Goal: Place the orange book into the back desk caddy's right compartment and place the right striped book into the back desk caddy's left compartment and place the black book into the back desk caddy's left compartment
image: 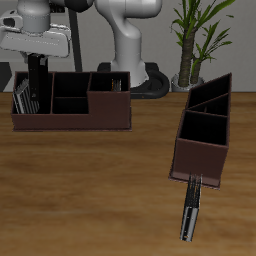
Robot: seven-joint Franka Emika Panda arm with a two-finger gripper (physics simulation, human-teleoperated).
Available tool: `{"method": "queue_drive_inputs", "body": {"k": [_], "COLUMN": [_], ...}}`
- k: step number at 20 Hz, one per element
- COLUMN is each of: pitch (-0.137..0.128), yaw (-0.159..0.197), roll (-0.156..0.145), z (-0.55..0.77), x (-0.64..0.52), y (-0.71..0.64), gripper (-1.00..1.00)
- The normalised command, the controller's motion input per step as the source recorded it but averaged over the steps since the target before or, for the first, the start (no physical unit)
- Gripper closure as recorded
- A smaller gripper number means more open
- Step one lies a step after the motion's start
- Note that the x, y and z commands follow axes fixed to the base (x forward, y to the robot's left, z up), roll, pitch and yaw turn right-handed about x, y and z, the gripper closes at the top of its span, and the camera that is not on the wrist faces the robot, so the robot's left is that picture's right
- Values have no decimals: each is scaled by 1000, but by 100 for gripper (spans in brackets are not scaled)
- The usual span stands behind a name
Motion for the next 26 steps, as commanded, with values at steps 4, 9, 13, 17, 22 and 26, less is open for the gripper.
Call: {"method": "queue_drive_inputs", "body": {"k": [4,9,13,17,22,26], "pitch": [19,48,9,54,50,84], "yaw": [36,35,5,5,-19,-27], "roll": [-11,2,10,9,6,3], "z": [-23,-206,-98,-325,-214,-236], "x": [-340,-308,-198,-81,-72,-27], "y": [-202,-131,-3,26,-8,-123], "gripper": [100,100,100,100,100,100]}}
